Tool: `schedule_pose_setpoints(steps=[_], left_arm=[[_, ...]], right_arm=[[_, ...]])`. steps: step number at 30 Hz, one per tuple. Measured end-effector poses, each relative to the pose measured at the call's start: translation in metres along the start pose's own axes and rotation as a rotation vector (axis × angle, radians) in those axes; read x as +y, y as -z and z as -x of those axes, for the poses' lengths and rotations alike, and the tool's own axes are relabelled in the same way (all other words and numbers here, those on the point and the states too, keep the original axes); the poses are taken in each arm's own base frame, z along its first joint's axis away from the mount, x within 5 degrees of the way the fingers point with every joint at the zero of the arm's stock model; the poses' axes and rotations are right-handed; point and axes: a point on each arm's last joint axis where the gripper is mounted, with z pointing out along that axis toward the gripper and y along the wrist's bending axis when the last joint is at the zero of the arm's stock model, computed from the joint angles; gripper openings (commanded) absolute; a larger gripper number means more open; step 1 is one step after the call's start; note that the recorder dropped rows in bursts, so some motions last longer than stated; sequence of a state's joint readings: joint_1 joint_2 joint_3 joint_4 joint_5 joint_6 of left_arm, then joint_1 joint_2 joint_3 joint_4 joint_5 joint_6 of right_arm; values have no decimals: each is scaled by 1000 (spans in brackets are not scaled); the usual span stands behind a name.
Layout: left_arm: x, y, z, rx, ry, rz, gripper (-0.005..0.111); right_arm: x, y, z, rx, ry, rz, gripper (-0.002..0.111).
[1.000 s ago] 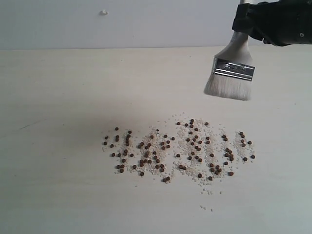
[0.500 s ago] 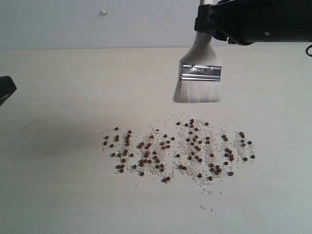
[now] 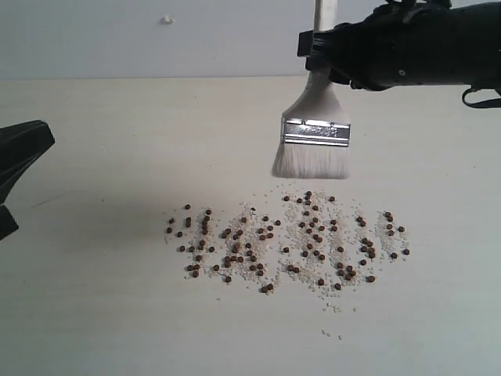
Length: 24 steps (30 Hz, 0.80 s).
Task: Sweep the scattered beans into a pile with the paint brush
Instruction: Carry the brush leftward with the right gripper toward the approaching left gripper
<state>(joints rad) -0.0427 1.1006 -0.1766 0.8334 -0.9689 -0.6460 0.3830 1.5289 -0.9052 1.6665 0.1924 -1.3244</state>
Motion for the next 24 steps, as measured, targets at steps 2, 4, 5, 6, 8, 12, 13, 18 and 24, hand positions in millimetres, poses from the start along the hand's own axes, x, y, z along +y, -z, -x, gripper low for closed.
schedule_pose_setpoints(steps=[2, 4, 5, 6, 8, 12, 13, 18, 24], left_arm=[[-1, -2, 2, 2, 26, -17, 0], [-1, -5, 7, 8, 78, -41, 0], [-1, -6, 9, 14, 105, -56, 0], [-1, -8, 10, 23, 127, -72, 0], [-1, -13, 12, 51, 145, -104, 0], [1, -18, 5, 110, 168, -131, 0], [2, -19, 2, 125, 178, -132, 0], [8, -25, -11, 176, 216, -126, 0], [13, -30, -15, 154, 228, -111, 0]], right_arm=[[-2, -6, -4, 20, -12, -3, 0], [-5, -11, -8, 35, -8, -8, 0], [-5, -11, -8, 37, -7, -10, 0], [-6, -12, -9, 37, -3, -17, 0], [-6, -12, -7, 30, -4, -24, 0], [-3, -13, -3, 5, -7, -66, 0], [0, -13, -1, -4, -1, -80, 0], [22, -15, 2, -42, 48, -146, 0], [48, -14, 0, -81, 75, -200, 0]])
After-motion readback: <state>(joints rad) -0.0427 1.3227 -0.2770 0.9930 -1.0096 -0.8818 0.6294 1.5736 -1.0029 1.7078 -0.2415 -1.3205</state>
